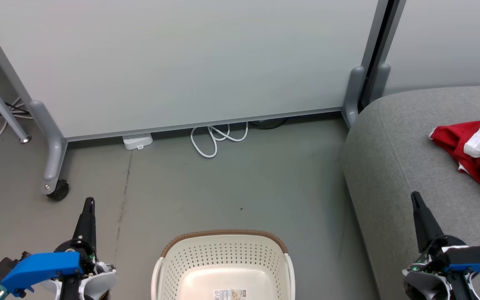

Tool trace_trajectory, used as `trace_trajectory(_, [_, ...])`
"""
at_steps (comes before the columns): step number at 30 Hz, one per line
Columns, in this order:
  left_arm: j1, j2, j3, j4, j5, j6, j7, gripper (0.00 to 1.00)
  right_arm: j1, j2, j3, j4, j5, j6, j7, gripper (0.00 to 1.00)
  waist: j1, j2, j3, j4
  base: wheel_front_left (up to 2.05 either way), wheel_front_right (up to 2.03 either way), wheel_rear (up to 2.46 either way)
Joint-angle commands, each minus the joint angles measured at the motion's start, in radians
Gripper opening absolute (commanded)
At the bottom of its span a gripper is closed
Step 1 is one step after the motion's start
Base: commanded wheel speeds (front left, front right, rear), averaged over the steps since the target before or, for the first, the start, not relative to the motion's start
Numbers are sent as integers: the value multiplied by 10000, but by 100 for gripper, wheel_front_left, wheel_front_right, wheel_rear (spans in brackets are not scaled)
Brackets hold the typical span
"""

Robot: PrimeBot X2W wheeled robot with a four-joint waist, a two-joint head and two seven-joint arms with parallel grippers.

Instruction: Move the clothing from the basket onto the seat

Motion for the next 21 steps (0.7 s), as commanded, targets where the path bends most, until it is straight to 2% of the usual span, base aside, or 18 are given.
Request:
trace_trajectory(1, [-163, -7, 52, -86, -168, -30, 77, 0, -110, -63, -30, -64, 216, 7, 69, 0, 0, 0, 1, -5, 0, 0, 0])
trace_trajectory(10, [-218, -31, 133, -153, -666, -32, 214, 0, -162, -66, -51, -92, 769, 7, 161, 0, 0, 0, 10, -35, 0, 0, 0])
trace_trajectory(21, [-195, -29, 127, -147, -628, -32, 208, 0, -145, -66, -47, -88, 727, 7, 155, 0, 0, 0, 10, -36, 0, 0, 0])
